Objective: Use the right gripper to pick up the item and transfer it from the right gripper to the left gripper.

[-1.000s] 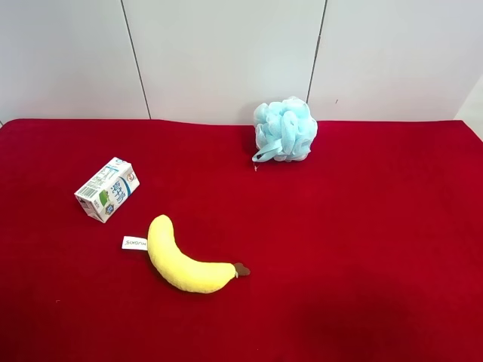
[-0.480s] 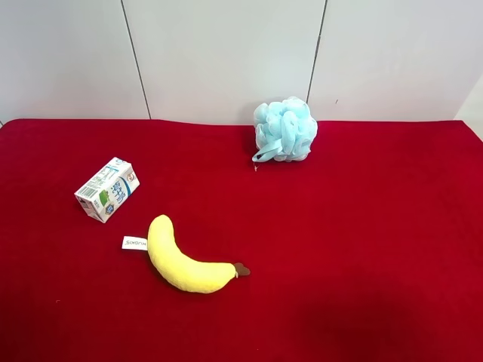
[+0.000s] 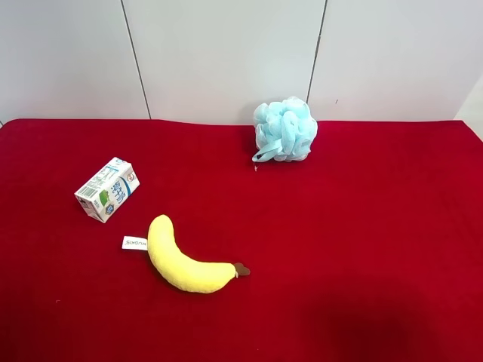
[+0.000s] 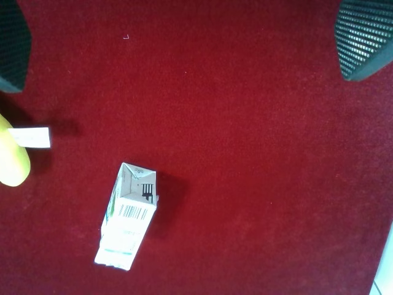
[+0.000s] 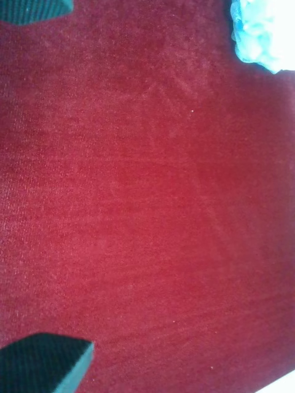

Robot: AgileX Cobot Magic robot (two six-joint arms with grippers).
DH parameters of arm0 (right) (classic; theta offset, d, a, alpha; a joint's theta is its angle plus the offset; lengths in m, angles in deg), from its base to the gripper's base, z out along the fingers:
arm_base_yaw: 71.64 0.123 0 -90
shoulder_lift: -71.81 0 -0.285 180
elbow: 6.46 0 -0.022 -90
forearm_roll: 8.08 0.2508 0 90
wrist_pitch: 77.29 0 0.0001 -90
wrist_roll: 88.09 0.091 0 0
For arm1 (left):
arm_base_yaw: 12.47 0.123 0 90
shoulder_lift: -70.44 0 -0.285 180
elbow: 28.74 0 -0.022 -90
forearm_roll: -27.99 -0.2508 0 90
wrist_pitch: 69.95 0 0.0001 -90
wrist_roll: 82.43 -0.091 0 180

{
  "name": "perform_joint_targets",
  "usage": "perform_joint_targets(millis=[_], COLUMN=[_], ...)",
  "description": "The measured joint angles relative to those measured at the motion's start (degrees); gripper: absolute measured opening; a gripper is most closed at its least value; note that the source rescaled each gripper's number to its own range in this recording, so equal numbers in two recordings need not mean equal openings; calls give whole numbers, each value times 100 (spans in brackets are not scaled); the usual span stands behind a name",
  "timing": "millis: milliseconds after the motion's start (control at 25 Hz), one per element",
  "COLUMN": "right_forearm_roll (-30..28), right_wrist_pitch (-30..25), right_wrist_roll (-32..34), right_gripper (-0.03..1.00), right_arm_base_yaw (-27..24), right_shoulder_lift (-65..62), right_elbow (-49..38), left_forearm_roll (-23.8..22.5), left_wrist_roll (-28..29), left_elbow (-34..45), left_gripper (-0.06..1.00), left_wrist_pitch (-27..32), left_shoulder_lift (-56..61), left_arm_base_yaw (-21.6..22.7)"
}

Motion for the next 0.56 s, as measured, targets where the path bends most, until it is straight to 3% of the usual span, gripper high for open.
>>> perform_joint_targets(millis=[560], right_forearm_roll=[0], right_wrist_pitch=[0], right_wrist_roll=[0], right_gripper=[99], right_arm_base_yaw=[0], right_shoulder_lift=[0], right_elbow=[0], left_forearm_roll=[0], left_wrist_roll=[0], left_elbow=[0], left_gripper=[100], left_wrist_pitch=[0], left_shoulder_lift=[0], left_arm_base_yaw=[0])
